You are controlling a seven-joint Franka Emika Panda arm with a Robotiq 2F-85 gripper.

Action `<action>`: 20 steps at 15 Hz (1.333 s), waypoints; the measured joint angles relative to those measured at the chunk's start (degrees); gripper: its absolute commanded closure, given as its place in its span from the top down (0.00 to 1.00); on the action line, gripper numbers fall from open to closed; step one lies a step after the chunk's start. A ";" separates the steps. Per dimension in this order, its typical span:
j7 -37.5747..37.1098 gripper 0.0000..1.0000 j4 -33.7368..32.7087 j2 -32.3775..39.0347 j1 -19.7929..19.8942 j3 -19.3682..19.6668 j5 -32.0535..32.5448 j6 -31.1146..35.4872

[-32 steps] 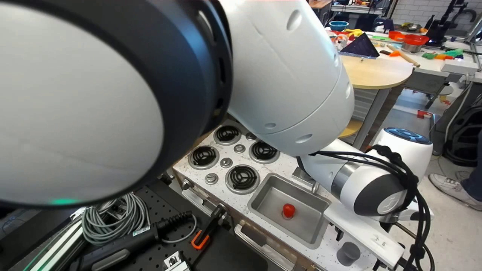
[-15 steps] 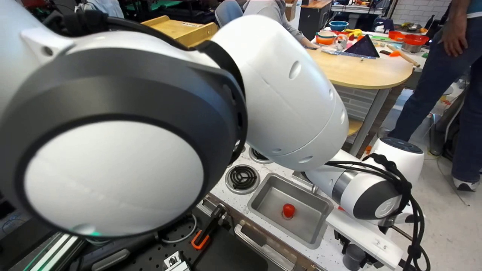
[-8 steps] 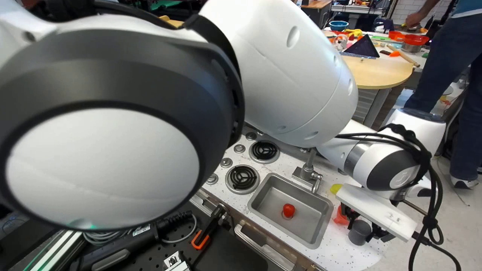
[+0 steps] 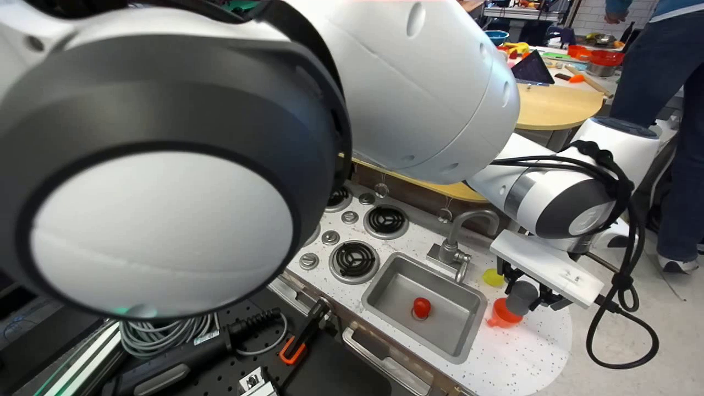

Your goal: Put the grey thing in the orange cup

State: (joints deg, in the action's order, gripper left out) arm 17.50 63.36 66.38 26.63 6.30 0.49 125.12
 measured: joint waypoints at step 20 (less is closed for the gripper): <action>-3.52 1.00 -10.46 9.92 -0.17 0.26 0.10 -0.05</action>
State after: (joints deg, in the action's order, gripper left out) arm 13.97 52.90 76.31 26.46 6.55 0.59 125.07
